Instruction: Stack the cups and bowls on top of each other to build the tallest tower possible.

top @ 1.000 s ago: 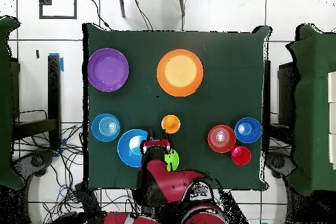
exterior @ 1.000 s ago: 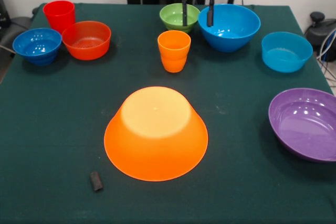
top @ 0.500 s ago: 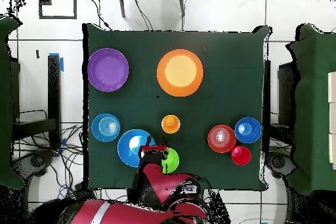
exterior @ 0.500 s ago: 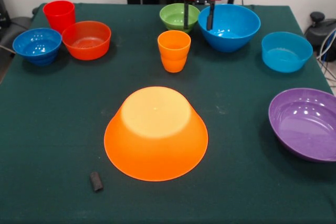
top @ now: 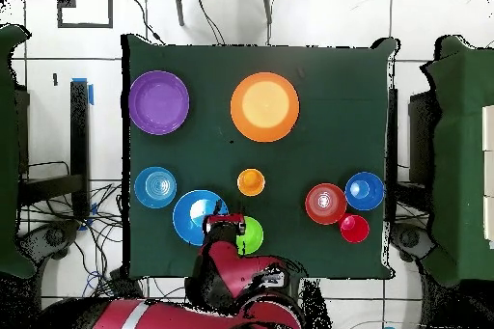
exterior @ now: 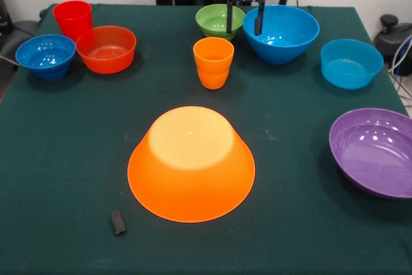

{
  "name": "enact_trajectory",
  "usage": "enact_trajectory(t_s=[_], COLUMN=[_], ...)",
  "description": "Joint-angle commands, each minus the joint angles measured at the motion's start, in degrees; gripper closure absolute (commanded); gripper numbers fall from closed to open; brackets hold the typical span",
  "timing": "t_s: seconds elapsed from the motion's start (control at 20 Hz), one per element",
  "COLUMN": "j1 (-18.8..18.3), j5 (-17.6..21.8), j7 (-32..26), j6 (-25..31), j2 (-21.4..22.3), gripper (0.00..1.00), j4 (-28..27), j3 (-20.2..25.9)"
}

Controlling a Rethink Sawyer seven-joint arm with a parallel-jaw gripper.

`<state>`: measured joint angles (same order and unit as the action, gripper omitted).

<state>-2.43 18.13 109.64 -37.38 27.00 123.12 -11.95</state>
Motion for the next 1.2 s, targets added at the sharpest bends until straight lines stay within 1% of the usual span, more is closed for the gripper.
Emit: enact_trajectory(t_s=[0.05,0.3,0.35,0.4,0.5,0.6,0.7,0.85,0.95,1.05,1.2], j1=[-0.22,0.0,-0.35,-1.53,-5.25,-8.0,-9.12,-9.85,-11.06,-13.59,-14.62], j5=[-2.21,-2.43,-2.0,-0.72,3.75,6.39,6.6,5.98,6.4,7.94,7.72], j7=[8.7,9.08,9.31,9.85,10.11,9.62,9.33,8.9,8.37,8.58,8.36], j6=[3.38,3.36,2.76,2.36,5.35,9.92,12.71,14.46,15.58,15.99,15.92], j2=[1.54,1.81,1.62,1.75,4.96,9.66,12.32,13.86,13.93,12.71,11.49], gripper=[0.0,0.0,0.0,0.0,0.0,0.0,0.0,0.0,0.0,0.0,0.0], j4=[-2.81,-2.56,-2.47,-2.31,-1.5,-0.2,0.79,0.94,0.24,-0.75,-1.72], j3=[3.29,3.73,3.9,4.66,6.97,8.85,9.95,10.75,11.92,14.7,15.76])
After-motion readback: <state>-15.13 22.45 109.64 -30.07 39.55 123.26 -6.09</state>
